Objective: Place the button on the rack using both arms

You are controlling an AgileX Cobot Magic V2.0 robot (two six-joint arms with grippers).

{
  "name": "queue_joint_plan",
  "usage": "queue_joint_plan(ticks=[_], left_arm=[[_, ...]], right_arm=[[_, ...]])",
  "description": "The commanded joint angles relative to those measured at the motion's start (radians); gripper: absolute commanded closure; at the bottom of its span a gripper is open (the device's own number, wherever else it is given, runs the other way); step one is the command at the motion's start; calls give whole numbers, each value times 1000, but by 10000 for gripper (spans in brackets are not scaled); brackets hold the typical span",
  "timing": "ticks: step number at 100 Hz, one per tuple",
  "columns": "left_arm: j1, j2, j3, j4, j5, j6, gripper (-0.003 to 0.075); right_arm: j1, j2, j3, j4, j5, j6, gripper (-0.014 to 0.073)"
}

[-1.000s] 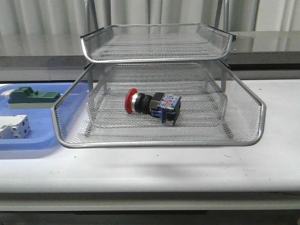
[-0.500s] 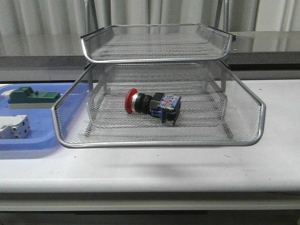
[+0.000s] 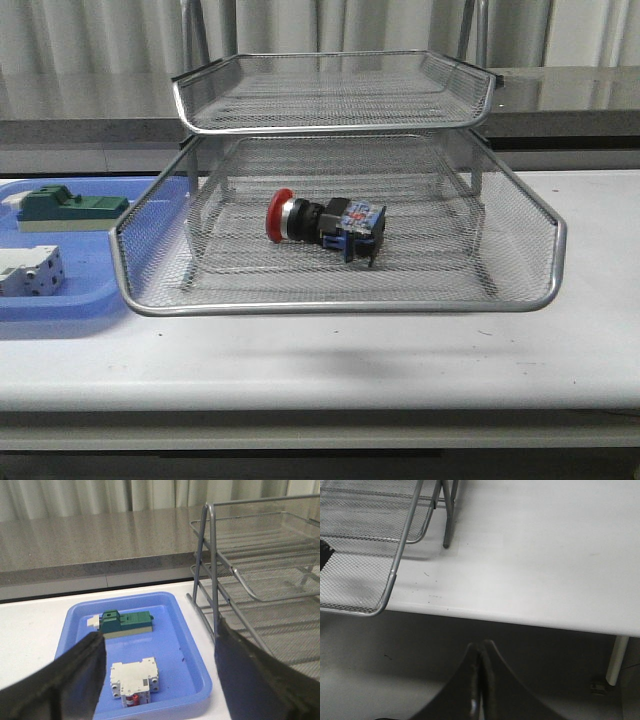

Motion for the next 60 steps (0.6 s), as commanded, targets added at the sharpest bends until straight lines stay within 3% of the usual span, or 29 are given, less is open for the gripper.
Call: queue_joint_plan(ticks=[1, 24, 50, 60], left_arm=[[1, -47, -3, -42, -89, -10, 259], [1, -91, 55, -44, -179, -10, 259], [1, -91, 62, -50, -176, -10, 261], [1, -91, 62, -50, -176, -10, 307]], right_arm=[[-4, 3, -36, 1, -59, -2, 663], [-4, 3, -36, 1, -59, -2, 663], [-4, 3, -36, 1, -59, -2, 663], [-4, 3, -36, 1, -59, -2, 663]])
